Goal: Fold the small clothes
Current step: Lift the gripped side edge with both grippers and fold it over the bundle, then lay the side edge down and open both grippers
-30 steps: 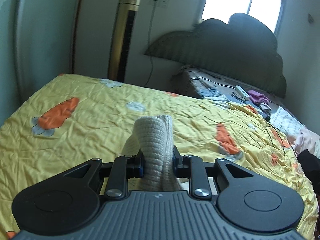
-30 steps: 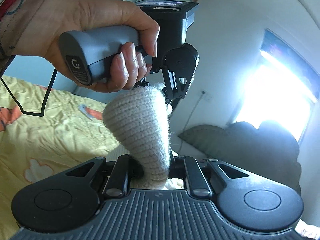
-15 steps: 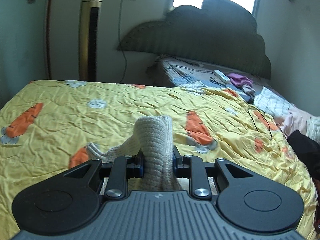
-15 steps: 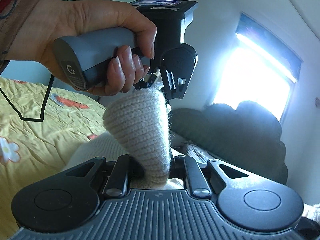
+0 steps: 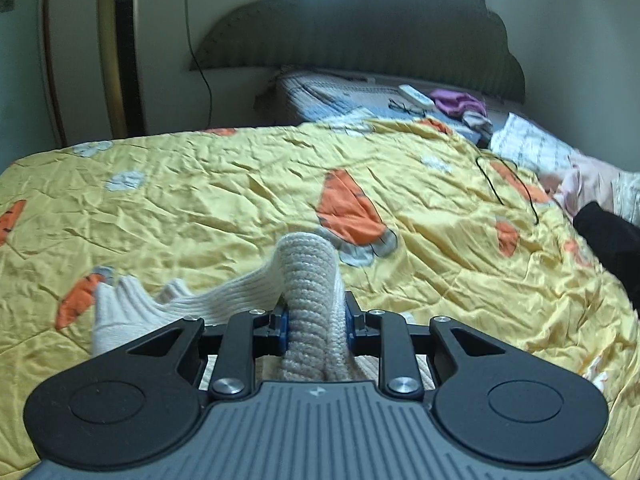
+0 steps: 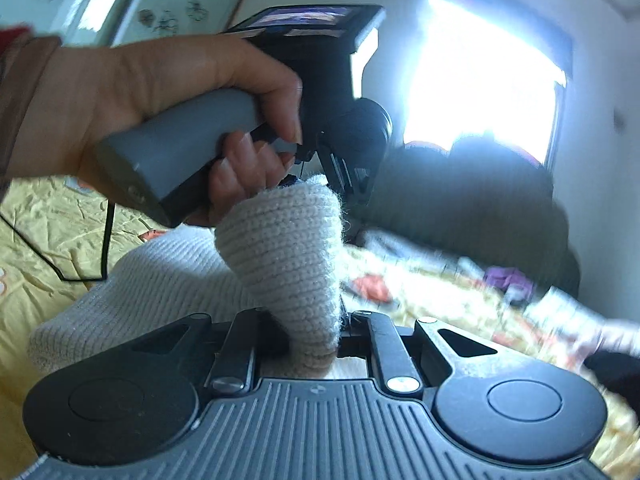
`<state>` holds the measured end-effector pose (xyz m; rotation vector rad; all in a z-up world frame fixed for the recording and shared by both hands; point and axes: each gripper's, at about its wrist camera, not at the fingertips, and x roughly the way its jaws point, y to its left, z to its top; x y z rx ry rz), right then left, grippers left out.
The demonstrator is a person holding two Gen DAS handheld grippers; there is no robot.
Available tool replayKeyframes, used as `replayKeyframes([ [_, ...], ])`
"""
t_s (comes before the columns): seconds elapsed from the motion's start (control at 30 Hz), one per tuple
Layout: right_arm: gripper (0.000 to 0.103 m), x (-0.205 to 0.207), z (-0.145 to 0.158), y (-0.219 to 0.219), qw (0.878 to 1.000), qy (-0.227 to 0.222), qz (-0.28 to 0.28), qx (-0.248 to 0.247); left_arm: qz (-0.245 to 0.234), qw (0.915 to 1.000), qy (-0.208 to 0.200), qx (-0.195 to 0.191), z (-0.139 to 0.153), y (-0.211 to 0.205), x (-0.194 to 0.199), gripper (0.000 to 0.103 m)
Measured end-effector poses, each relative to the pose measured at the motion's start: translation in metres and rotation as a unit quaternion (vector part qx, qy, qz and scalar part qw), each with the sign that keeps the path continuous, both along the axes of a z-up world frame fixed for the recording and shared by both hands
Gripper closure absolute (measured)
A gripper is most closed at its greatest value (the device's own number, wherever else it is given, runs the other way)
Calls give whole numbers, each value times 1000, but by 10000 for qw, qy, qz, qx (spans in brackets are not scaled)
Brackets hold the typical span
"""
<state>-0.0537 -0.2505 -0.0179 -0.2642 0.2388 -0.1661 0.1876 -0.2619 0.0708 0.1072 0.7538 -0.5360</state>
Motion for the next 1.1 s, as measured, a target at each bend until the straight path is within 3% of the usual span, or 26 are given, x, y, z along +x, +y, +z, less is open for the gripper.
replayKeyframes([
  [0.13,86,9,-6,-20,9968,209,31,768,-96,9999,87,23,-10,-11,1,75],
  [0.3,85,14,-13,-31,9918,368,61,1224,-175,9995,197,-168,-11,-16,4,71],
  [0.37,85,17,-15,-36,9893,428,68,1393,-170,9991,250,-294,-9,-15,6,58],
  [0.43,84,12,-12,-45,9856,480,75,1618,-13,9989,152,-453,-4,-8,6,36],
  [0.5,82,16,-14,-53,9795,552,84,1934,141,9984,-82,-546,4,4,2,31],
  [0.57,78,17,-14,-62,9712,609,82,2302,211,9982,-277,-489,10,18,-4,31],
  [0.6,71,18,-15,-68,9661,645,88,2497,257,9982,-374,-401,12,26,-9,30],
  [0.67,65,19,-18,-81,9542,716,166,2899,364,9973,-606,-184,12,44,-22,25],
  [0.8,52,23,-15,-104,9259,779,411,3673,642,9912,-1107,339,0,80,-53,22],
  [0.9,42,28,-13,-122,8992,753,560,4273,854,9868,-1260,546,-11,103,-72,22],
  [0.97,44,35,-11,-130,8828,773,633,4591,944,9871,-1190,511,-16,116,-82,22],
  [1.0,50,39,-9,-131,8813,793,655,4612,976,9878,-1117,477,-19,121,-85,22],
  [1.03,59,41,-8,-135,8837,771,606,4576,971,9886,-1061,450,-21,124,-89,22],
  [1.07,74,45,-5,-136,8870,794,552,4515,958,9894,-1000,442,-23,126,-91,22],
  [1.1,74,47,-4,-136,8916,822,513,4422,961,9897,-969,428,-24,129,-95,22],
])
